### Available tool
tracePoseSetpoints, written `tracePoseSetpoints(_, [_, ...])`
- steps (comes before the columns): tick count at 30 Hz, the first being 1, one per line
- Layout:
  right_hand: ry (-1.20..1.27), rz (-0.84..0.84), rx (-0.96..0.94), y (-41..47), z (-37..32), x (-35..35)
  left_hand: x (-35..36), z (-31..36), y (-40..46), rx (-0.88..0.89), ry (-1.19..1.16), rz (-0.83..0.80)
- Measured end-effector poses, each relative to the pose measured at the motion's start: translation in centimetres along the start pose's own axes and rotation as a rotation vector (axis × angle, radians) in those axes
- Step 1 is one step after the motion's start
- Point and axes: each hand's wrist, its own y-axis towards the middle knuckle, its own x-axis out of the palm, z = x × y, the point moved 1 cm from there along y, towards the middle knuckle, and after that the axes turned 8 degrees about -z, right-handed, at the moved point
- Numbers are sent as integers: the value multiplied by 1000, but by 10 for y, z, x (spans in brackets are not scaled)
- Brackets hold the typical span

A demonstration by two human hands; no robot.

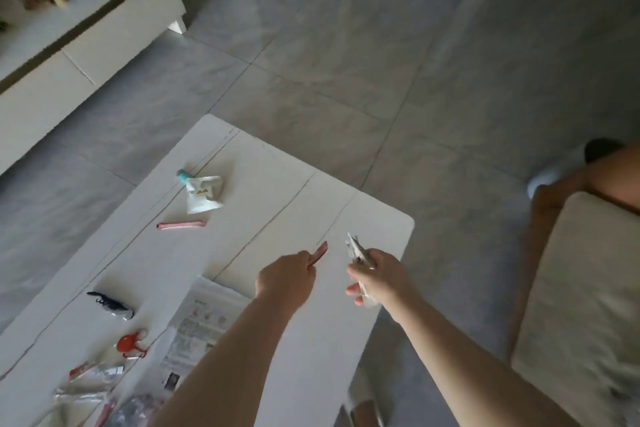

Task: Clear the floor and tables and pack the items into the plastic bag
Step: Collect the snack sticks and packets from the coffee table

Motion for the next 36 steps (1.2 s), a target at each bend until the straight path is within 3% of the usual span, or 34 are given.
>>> tracePoseSetpoints(10, [326,331,28,-119,75,-157,31,207,-59,298,48,-150])
tracePoseSetpoints(15, [543,531,39,-187,138,-236,91,317,-91,416,-228,-376])
tracePoseSetpoints(22, [687,762,141,-277,240,-326,185,446,-157,443,-325,-585])
tracePoseSetpoints(28, [492,879,220,-323,298,-370,235,508,-193,502,-146,-591])
tracePoseSetpoints(36, [555,849,283,-334,337,-390,268,538,-209,610,8,-571])
